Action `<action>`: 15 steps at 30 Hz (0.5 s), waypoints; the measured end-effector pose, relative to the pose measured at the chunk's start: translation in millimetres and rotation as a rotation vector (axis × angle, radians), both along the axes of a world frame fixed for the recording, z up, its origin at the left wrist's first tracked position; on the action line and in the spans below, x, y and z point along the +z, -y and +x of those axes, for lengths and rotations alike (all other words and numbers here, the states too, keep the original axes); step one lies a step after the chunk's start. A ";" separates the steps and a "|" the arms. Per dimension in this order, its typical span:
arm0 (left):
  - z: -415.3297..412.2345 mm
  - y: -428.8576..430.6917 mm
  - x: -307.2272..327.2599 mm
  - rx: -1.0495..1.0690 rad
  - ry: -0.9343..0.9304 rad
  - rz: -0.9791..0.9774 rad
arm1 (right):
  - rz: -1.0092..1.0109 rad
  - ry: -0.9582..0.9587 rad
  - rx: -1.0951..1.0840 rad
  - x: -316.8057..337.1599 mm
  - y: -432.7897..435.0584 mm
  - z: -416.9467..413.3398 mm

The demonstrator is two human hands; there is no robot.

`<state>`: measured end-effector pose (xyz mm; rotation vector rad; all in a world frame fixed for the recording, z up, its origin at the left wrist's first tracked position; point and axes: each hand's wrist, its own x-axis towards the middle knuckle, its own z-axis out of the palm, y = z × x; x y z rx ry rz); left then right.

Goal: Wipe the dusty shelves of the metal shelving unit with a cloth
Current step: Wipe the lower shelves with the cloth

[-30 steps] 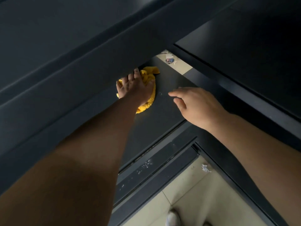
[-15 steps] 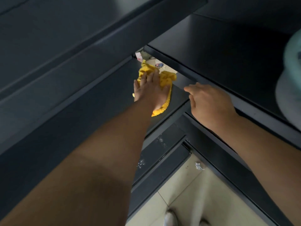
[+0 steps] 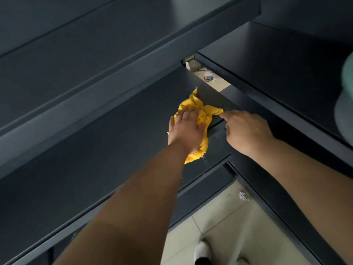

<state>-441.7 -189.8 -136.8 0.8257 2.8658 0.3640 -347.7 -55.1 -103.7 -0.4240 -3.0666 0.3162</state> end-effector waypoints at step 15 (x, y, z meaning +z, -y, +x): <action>-6.0 178.3 -0.1 0.390 0.038 -0.063 | -0.030 0.041 0.284 -2.6 141.5 -46.5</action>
